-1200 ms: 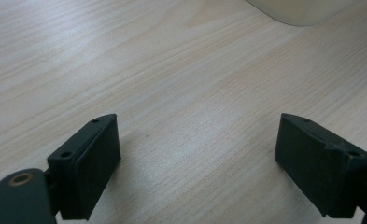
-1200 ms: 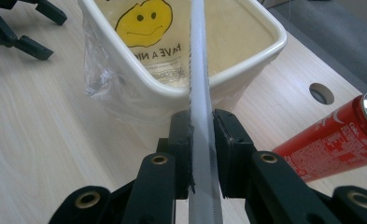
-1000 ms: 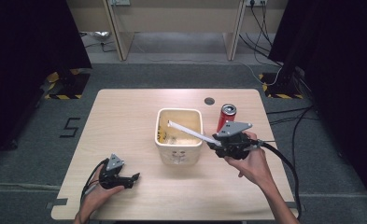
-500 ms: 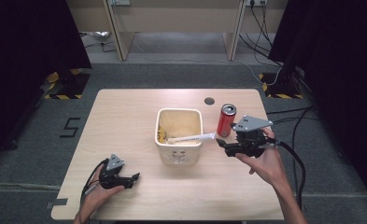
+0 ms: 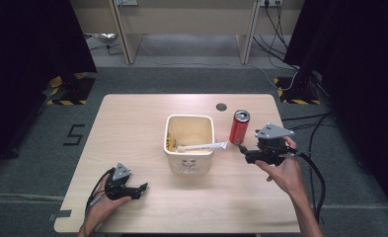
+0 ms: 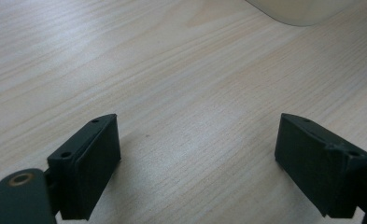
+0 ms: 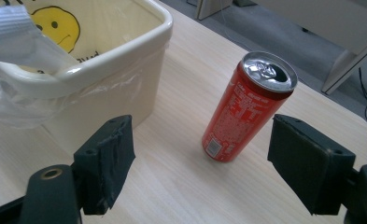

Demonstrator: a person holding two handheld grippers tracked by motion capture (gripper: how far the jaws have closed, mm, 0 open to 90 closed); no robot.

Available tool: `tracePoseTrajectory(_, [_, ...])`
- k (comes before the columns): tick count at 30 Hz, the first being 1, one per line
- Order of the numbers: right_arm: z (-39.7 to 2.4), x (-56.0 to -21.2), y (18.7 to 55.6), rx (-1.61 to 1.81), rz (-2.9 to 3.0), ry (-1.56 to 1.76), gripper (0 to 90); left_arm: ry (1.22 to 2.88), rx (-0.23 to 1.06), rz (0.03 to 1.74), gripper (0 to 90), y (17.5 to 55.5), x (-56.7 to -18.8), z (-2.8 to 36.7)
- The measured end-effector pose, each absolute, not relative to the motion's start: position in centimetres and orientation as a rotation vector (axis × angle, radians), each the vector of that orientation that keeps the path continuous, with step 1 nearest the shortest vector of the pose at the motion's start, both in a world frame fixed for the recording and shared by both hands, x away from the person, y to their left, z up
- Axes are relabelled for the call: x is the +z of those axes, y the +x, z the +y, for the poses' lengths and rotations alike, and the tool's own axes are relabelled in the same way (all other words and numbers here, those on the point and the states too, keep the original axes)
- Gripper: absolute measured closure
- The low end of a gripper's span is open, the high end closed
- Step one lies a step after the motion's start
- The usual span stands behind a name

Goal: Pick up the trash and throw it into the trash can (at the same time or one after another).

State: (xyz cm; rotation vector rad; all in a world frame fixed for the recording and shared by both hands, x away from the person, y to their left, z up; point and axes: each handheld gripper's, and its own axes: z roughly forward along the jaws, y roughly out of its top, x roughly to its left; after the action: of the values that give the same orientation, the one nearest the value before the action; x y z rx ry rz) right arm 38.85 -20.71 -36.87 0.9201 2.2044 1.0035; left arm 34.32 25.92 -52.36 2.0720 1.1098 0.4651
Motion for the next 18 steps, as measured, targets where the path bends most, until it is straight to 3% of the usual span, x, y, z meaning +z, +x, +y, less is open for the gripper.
tracePoseTrajectory(18, [-21.2, -39.3, 38.9, 1.018, 2.091, 0.971, 21.8, 2.077, 0.465, 1.107, 13.4, 34.3, -52.3, 26.0])
